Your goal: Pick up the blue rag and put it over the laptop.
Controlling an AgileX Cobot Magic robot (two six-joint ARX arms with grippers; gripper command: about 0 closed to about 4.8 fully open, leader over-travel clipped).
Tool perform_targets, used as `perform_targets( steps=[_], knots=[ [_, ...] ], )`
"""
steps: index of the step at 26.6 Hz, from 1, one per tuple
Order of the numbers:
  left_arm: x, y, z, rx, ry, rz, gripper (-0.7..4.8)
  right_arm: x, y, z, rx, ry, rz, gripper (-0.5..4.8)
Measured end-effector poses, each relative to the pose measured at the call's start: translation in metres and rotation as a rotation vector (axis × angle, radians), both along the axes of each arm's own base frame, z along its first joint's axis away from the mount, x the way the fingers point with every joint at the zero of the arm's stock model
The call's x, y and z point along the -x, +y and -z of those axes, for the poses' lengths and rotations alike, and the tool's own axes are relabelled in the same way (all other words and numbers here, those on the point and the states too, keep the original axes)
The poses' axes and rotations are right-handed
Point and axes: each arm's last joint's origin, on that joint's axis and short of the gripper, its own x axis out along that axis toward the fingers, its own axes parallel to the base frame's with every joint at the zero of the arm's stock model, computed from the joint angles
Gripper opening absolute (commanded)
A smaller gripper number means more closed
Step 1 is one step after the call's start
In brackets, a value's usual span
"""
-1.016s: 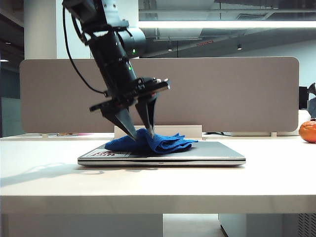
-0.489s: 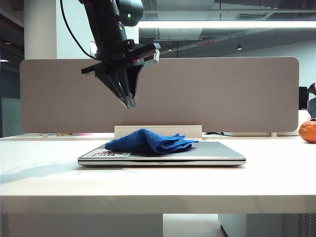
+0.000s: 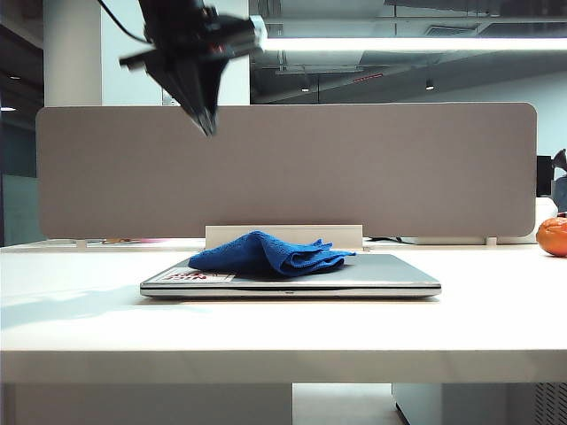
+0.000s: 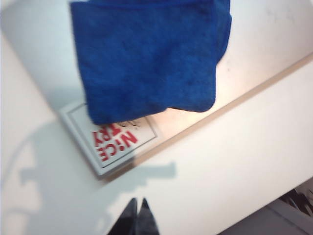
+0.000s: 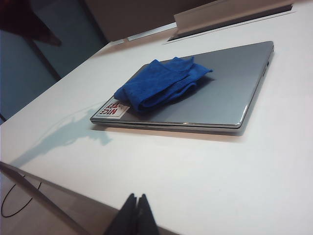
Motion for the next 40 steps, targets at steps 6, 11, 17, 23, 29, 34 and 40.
perform_targets(
  steps=[6,11,17,23,29,34,40],
  knots=[
    [0.027,0.018,-0.039,0.018,-0.123,-0.026,-0.06,0.0,0.0,0.0,-0.002,0.002,-0.001,-0.05],
    [0.054,0.036,-0.067,0.045,-0.223,-0.051,-0.06,0.0,0.0,0.0,-0.002,0.003,-0.001,-0.05],
    [0.071,0.057,-0.064,0.106,-0.311,-0.111,-0.06,0.0,0.0,0.0,-0.002,0.003,-0.001,-0.05],
    [0.099,0.082,-0.037,0.176,-0.374,-0.193,-0.06,0.0,0.0,0.0,-0.002,0.003,-0.001,-0.05],
    [0.128,0.095,0.008,0.194,-0.349,-0.217,-0.06,0.0,0.0,0.0,-0.002,0.003,-0.001,-0.05],
    [0.152,0.105,0.04,0.255,-0.319,-0.24,-0.06,0.0,0.0,0.0,-0.002,0.003,-0.001,-0.05],
    [0.159,0.109,0.049,0.238,-0.279,-0.252,-0.06,0.0,0.0,0.0,-0.002,0.003,0.0,-0.05]
  ],
)
